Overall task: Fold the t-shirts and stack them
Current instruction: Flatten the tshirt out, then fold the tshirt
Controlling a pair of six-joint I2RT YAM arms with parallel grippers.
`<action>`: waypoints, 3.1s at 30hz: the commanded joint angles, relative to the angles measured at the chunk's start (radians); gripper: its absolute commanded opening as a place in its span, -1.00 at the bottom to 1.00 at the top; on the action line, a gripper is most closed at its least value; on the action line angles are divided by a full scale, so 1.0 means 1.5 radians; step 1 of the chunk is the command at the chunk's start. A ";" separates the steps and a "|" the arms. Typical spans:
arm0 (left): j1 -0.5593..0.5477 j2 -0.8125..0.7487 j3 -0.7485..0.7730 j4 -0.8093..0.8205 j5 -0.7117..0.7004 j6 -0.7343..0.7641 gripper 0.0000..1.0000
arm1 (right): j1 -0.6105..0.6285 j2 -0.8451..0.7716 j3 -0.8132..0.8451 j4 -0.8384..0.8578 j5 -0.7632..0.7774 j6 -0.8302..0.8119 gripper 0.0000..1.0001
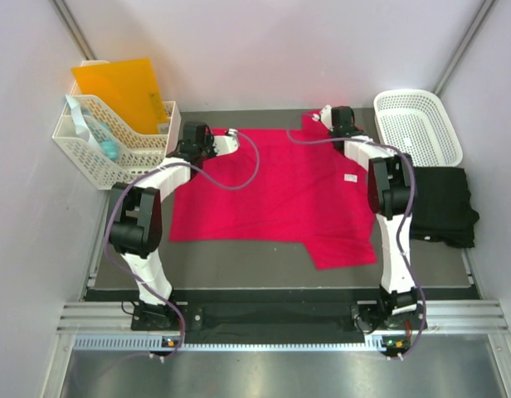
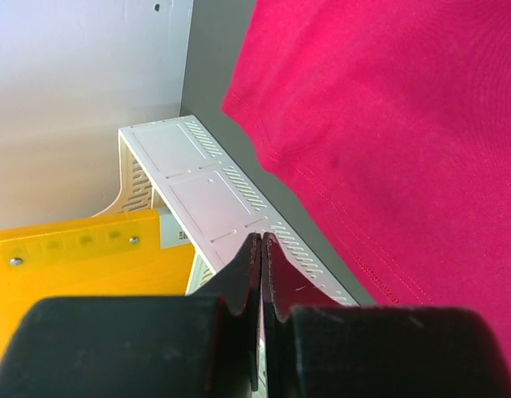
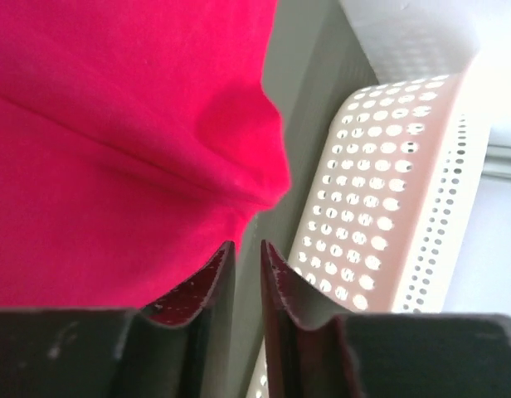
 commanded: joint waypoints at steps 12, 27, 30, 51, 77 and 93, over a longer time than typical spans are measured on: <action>-0.011 -0.198 -0.241 -0.073 0.123 0.117 -0.39 | 0.087 -0.380 -0.236 -0.232 -0.261 -0.032 -0.10; -0.010 -0.444 -0.361 -0.281 0.145 0.165 -0.30 | 0.108 -0.644 -0.540 -0.488 -0.381 -0.182 -0.06; -0.010 -0.483 -0.369 -0.343 0.134 0.182 -0.17 | 0.115 -0.699 -0.605 -0.504 -0.386 -0.210 0.07; 0.019 -0.744 -0.615 -0.325 0.210 0.284 0.03 | 0.164 -1.131 -0.913 -0.560 -0.296 -0.290 0.40; 0.031 -0.674 -0.654 -0.222 0.188 0.255 -0.03 | 0.184 -0.983 -0.964 -0.349 -0.302 -0.305 0.12; 0.067 -0.586 -0.675 -0.129 0.193 0.271 -0.07 | 0.184 -1.048 -0.949 -0.438 -0.299 -0.364 0.01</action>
